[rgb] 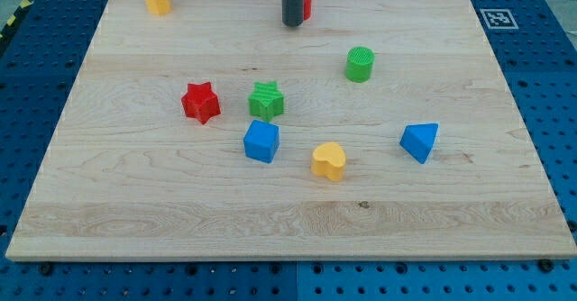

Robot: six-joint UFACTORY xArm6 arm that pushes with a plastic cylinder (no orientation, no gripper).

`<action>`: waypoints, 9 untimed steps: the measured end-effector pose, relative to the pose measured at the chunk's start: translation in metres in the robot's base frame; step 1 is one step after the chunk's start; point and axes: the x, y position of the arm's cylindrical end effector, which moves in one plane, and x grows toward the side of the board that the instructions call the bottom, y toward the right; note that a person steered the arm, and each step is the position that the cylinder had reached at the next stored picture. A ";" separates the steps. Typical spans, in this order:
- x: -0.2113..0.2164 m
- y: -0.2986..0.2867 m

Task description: Move the green circle to the top right

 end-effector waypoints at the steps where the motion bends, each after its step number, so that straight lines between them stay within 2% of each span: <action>1: 0.010 0.000; 3: 0.092 -0.024; 4: 0.109 -0.026; 8: 0.109 -0.024; 9: 0.109 0.007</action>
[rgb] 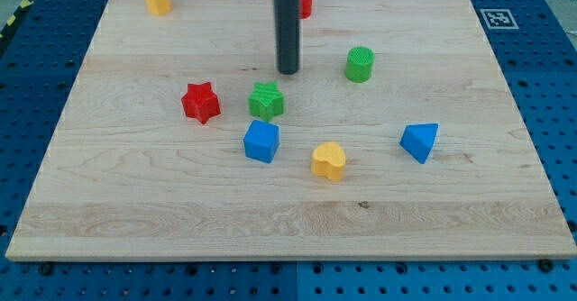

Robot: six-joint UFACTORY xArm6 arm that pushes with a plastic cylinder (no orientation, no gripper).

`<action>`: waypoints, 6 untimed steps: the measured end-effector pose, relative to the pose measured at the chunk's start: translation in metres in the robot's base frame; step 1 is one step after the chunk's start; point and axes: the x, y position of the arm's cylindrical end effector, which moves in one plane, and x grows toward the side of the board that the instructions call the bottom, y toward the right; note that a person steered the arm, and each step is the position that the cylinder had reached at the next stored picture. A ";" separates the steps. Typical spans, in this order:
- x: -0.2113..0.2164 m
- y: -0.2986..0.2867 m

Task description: Move the green circle to the top right

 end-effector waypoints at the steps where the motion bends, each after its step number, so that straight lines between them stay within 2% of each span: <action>1: 0.000 0.050; 3: 0.027 0.104; 6: -0.022 0.186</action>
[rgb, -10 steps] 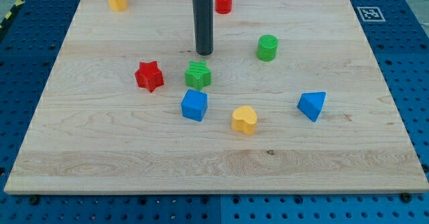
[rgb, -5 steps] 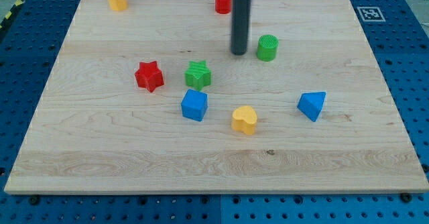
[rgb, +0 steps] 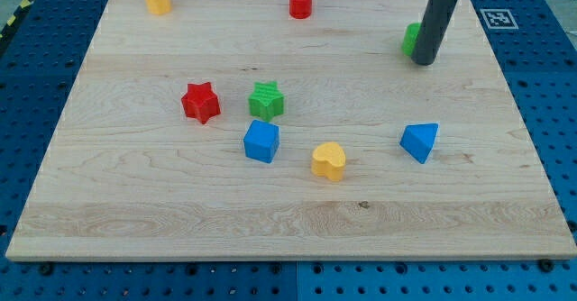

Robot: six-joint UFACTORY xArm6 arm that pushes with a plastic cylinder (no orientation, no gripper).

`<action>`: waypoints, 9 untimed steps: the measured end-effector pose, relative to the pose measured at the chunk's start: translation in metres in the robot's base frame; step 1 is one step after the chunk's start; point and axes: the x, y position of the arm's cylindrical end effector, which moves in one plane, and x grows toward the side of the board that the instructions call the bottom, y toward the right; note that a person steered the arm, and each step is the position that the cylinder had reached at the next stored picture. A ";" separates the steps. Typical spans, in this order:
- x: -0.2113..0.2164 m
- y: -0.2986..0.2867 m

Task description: Move the green circle to the top right

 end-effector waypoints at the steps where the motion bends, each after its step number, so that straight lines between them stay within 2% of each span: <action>1: -0.011 0.004; 3: -0.018 -0.027; 6: -0.033 -0.031; 9: -0.076 -0.030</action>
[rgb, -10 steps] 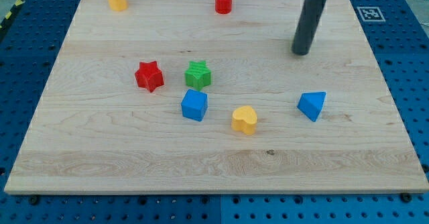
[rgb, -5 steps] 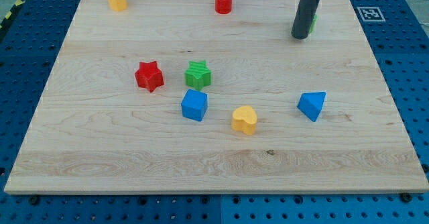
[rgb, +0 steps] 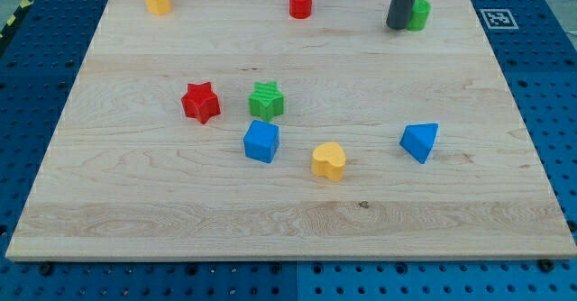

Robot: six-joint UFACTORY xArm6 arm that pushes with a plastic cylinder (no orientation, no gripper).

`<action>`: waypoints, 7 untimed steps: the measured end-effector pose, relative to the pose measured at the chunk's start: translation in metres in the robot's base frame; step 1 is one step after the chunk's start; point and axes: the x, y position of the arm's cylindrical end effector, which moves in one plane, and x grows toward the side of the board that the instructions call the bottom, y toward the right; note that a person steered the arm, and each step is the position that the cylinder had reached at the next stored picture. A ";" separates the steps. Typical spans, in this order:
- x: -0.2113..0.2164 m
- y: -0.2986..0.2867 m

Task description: Move the green circle to the top right

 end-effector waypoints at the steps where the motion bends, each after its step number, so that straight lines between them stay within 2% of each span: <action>1: -0.014 0.001; 2: -0.024 0.007; 4: 0.004 0.020; 7: 0.003 0.059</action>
